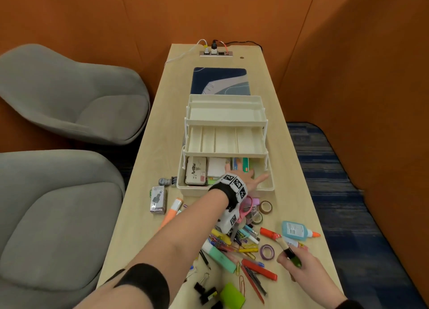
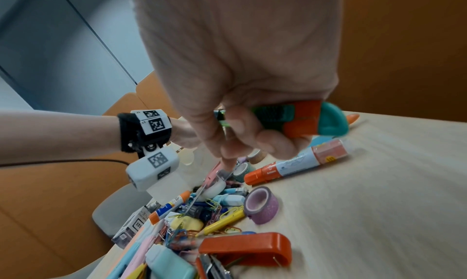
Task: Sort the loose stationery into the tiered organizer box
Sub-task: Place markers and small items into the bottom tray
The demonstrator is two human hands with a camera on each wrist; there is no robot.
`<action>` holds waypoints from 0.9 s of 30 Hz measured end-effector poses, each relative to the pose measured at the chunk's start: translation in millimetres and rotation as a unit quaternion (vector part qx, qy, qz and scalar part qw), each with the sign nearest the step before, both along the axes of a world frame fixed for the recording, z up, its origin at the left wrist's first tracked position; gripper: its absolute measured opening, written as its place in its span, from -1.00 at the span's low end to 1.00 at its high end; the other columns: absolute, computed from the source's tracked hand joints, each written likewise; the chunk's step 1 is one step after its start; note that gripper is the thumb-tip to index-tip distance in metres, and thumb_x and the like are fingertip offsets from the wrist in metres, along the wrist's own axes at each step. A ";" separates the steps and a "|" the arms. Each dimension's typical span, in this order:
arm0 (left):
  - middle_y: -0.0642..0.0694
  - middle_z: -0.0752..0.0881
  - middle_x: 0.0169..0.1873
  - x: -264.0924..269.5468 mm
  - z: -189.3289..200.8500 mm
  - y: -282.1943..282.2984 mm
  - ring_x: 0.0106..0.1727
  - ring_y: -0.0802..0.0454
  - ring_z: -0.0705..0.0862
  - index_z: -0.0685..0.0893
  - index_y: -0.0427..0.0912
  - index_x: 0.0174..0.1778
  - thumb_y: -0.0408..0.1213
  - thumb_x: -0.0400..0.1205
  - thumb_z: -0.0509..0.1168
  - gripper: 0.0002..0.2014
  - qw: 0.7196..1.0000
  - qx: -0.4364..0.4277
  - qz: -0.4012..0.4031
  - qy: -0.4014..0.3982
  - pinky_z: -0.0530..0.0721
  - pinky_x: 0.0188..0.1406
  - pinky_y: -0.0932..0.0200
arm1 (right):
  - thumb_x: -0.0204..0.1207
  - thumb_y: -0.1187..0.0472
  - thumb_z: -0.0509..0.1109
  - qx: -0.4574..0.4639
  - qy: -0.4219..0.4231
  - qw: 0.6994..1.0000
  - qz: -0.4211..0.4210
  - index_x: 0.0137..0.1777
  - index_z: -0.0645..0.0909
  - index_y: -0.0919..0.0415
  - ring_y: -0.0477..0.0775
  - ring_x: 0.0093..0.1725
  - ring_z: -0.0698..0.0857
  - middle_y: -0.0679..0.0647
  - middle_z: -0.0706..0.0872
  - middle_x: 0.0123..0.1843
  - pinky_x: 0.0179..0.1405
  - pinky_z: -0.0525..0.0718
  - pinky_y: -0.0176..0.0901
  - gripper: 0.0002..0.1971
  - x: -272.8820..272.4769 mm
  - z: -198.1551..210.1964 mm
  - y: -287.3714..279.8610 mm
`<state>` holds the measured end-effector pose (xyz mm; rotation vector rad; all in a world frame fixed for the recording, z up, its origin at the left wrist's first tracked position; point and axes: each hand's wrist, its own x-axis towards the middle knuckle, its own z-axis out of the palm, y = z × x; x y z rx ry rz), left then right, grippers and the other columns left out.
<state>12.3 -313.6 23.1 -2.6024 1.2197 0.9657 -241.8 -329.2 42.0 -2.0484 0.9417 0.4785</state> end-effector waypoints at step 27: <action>-0.09 0.47 0.26 -121.5 -16.3 116.2 0.25 0.04 0.44 0.41 -0.16 0.43 0.07 0.61 0.26 -0.45 0.931 -0.320 -0.143 0.099 0.37 0.31 0.18 | 0.69 0.12 0.16 -0.020 -0.111 0.983 -0.144 0.21 0.45 -0.02 -0.06 0.07 0.54 0.01 0.57 0.19 0.07 0.56 -0.15 -0.85 -21.7 12.3 -17.9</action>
